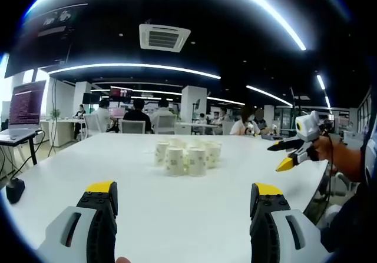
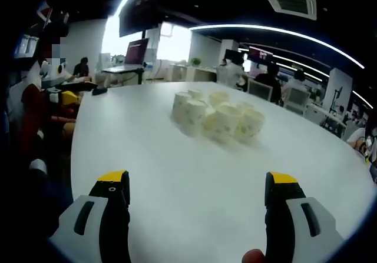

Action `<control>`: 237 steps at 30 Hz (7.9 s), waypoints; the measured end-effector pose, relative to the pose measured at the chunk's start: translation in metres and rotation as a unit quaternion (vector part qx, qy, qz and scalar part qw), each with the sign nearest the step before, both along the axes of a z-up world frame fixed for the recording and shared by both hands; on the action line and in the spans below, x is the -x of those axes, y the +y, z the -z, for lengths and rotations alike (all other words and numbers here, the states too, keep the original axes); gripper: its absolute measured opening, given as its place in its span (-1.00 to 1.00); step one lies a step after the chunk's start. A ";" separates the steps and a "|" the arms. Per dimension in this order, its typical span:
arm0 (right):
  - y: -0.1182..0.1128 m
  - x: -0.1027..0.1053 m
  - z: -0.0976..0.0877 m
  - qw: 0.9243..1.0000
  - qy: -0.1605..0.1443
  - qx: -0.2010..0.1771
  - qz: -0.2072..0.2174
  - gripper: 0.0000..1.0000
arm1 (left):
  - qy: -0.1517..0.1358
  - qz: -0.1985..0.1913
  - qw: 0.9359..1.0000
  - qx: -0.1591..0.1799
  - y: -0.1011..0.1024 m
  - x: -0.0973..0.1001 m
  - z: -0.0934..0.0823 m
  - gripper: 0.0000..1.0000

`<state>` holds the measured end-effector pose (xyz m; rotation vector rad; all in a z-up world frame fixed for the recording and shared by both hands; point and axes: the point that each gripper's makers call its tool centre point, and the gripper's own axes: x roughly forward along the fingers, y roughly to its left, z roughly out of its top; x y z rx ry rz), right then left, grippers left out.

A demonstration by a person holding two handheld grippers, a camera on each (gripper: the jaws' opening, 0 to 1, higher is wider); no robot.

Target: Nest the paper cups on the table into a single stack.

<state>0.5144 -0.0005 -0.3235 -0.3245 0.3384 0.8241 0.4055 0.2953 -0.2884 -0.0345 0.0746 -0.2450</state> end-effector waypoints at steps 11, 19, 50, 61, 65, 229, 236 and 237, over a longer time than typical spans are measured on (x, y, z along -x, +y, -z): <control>0.000 -0.002 -0.004 1.000 -0.002 -0.002 0.001 0.99 | 0.002 0.002 1.000 0.002 -0.001 -0.001 0.001 0.98; 0.004 -0.004 -0.003 1.000 -0.001 -0.003 -0.001 0.99 | 0.005 0.002 1.000 0.003 0.000 -0.002 0.003 0.98; -0.003 0.002 0.006 1.000 0.006 0.000 0.006 0.99 | 0.006 0.005 1.000 0.006 -0.002 -0.001 0.004 0.98; 0.005 -0.001 0.004 1.000 0.005 0.001 -0.001 0.99 | 0.008 0.005 1.000 0.006 0.000 -0.003 0.005 0.98; 0.006 -0.002 0.003 1.000 0.005 0.001 -0.002 0.99 | 0.008 0.004 1.000 0.007 0.000 -0.003 0.005 0.98; 0.049 -0.005 0.012 0.999 0.018 0.002 -0.037 0.99 | 0.010 0.000 1.000 0.002 0.010 0.001 0.005 0.98; 0.048 -0.003 0.016 0.999 0.022 0.004 -0.037 0.99 | 0.010 0.000 1.000 0.002 0.009 0.001 0.005 0.98; 0.048 -0.003 0.016 0.999 0.022 0.004 -0.037 0.99 | 0.011 -0.001 1.000 0.002 0.010 0.002 0.005 0.98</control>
